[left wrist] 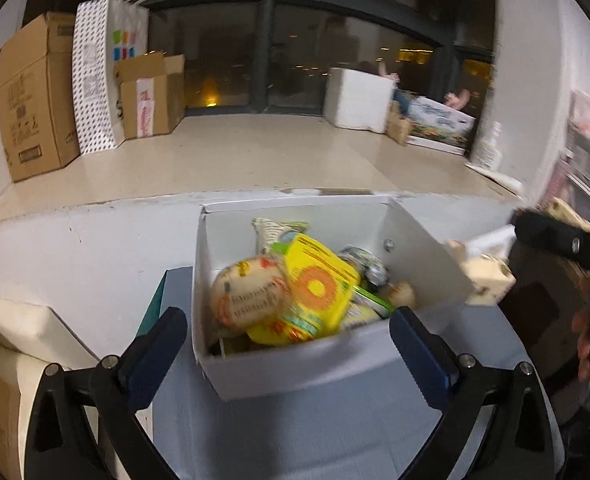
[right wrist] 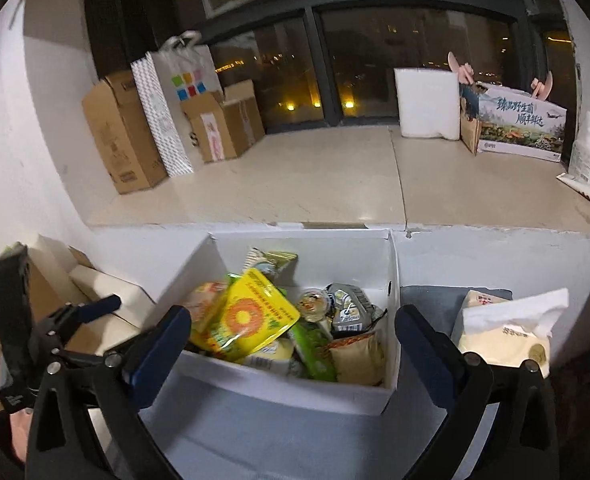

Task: Organize snacks
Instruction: 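Release the bread bun and jelly cup into the white box with both grippers, then move both tools back over the last snacks on the table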

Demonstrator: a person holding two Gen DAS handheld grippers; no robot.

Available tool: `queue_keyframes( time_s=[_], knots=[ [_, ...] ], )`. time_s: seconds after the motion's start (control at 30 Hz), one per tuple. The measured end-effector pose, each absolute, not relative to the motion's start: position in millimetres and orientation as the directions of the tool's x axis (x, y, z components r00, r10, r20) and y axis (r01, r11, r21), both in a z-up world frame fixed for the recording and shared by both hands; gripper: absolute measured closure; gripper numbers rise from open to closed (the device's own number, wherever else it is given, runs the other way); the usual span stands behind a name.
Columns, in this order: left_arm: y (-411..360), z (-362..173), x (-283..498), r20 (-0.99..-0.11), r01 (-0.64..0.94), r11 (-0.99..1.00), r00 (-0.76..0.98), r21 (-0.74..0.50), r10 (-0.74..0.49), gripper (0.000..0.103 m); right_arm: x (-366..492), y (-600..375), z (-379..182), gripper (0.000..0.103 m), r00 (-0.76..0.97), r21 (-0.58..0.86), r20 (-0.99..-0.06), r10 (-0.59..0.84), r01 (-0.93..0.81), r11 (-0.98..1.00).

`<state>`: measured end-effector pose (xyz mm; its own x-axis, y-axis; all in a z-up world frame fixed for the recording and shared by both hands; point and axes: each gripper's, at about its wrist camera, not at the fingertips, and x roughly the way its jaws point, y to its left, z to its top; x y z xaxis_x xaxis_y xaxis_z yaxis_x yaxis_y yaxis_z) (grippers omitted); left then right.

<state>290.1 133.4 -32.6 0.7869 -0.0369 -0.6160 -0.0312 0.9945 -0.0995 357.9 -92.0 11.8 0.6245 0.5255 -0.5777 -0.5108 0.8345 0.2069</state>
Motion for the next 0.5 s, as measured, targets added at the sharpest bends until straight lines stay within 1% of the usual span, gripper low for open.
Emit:
queue_keyframes(
  time_s=[0.07,0.13,0.23,0.33,0.43,0.5],
  knots=[
    [128,-26,272,-0.606,-0.002,0.994,0.793,-0.105,-0.063,0.0,342,-102,21,0.0,0.624,0.223,-0.553,0.552,-0.528,0.82],
    [119,-18,244,-0.575,0.032,0.995,0.814,-0.096,-0.082,0.0,324,-114,30,0.0,0.626,0.24,-0.524,0.578,-0.542,0.805],
    [100,-13,210,-0.542,0.104,0.994,0.833,-0.043,-0.11,0.0,287,-140,44,0.0,0.658,0.26,-0.441,0.61,-0.557,0.789],
    [82,-13,186,-0.548,0.161,0.987,0.824,-0.012,-0.141,0.0,258,-164,52,0.0,0.657,0.281,-0.39,0.645,-0.582,0.763],
    [63,-20,163,-0.574,0.245,0.969,0.788,-0.036,-0.221,0.0,225,-191,55,0.0,0.653,0.304,-0.347,0.673,-0.6,0.74],
    [54,-25,150,-0.58,0.258,0.965,0.779,-0.052,-0.239,0.0,206,-205,53,0.0,0.654,0.305,-0.333,0.679,-0.607,0.734]
  ],
)
